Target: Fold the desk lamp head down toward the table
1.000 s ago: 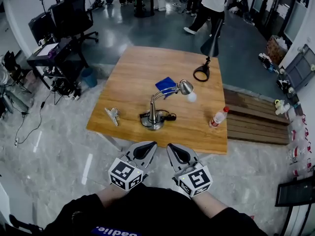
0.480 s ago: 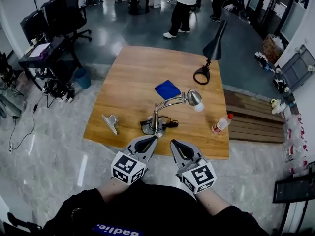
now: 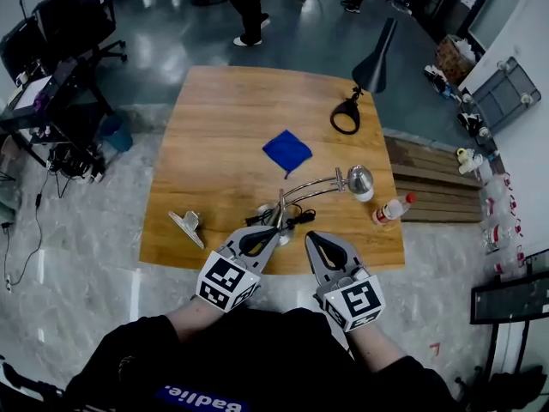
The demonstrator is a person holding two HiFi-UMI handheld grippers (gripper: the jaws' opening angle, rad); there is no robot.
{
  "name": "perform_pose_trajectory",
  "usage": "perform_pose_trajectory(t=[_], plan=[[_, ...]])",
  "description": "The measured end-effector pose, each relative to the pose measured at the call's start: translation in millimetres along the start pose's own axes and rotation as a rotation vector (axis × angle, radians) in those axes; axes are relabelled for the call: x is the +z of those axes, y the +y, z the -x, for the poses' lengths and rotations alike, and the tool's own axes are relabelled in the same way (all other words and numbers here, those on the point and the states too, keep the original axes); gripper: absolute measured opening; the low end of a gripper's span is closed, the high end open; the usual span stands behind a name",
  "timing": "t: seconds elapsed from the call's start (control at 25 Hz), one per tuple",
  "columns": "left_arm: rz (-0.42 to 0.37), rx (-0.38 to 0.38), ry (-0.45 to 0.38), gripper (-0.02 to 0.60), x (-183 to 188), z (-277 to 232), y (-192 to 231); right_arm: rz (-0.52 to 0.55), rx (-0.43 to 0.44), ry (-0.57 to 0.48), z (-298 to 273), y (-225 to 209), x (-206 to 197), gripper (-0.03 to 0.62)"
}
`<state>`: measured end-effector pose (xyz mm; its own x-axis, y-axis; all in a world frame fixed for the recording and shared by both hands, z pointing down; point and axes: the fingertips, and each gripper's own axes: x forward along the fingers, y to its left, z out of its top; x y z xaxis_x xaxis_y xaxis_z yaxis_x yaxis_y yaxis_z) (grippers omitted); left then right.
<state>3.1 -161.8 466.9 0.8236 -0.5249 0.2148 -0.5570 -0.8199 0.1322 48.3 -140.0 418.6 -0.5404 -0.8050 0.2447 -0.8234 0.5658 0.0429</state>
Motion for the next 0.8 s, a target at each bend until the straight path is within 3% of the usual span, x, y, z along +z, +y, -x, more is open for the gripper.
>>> perform_pose_trajectory(t=[0.28,0.56,0.8], plan=[[-0.003,-0.01,0.01,0.009,1.8,-18.1,10.8,0.033,0.033,0.012,-13.3,-9.3,0.4,0.006],[0.005,0.031,0.035,0.011,-4.5,-26.3,19.8,0.165,0.074,0.051,-19.1,-19.0,4.9,0.008],[0.031,0.056,0.067,0.036,-20.4,-34.9,27.7,0.399,0.051,0.151,-20.6,-23.6,12.2,0.101]])
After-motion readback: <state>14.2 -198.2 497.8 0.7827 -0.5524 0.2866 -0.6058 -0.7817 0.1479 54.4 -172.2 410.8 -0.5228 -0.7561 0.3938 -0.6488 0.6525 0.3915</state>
